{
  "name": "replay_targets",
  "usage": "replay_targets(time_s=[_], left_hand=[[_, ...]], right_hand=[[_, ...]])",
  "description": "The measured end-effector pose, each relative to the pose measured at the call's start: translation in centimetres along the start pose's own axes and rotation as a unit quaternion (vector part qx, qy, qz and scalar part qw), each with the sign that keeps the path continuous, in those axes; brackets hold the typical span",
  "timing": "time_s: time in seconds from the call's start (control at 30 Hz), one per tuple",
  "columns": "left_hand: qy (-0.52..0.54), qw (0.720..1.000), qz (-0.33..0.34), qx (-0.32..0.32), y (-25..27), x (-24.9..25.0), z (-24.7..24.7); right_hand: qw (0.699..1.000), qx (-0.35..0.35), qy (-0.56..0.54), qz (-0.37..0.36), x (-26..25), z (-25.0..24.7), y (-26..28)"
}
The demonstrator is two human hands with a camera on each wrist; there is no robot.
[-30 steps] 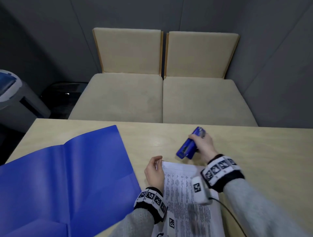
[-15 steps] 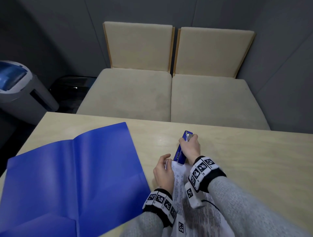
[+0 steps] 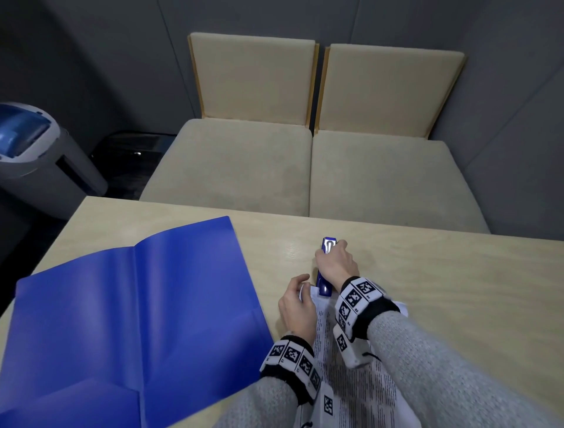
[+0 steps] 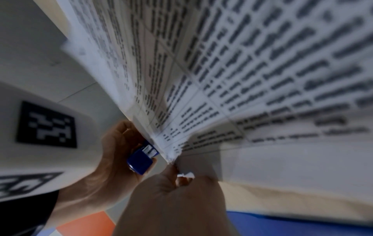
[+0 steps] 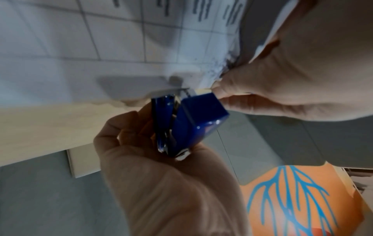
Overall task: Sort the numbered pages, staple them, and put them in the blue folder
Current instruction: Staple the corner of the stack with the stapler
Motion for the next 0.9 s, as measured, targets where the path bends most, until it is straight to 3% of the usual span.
replay_targets(time_s=[0.23, 0.9], left_hand=[[0.019, 0.999, -0.010, 0.038, 0.0, -0.3, 0.0], [0.020, 0.999, 0.016, 0.030, -0.2, 0.0, -0.3]], right_hand=[[1.000, -0.013, -0.011, 0.012, 0.1, 0.8, 0.0], [0.998, 0.042, -0.038, -0.004, 1.0, 2.3, 0.2]])
Point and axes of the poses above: each hand's wrist, its own y-axis away from the middle knuckle, its own z-axis out of the palm, x = y × z, the point moved 10 cm from there along -y, towards the middle knuckle, and after that the axes turned 2 degrees about -y, right-handed, at the moved point
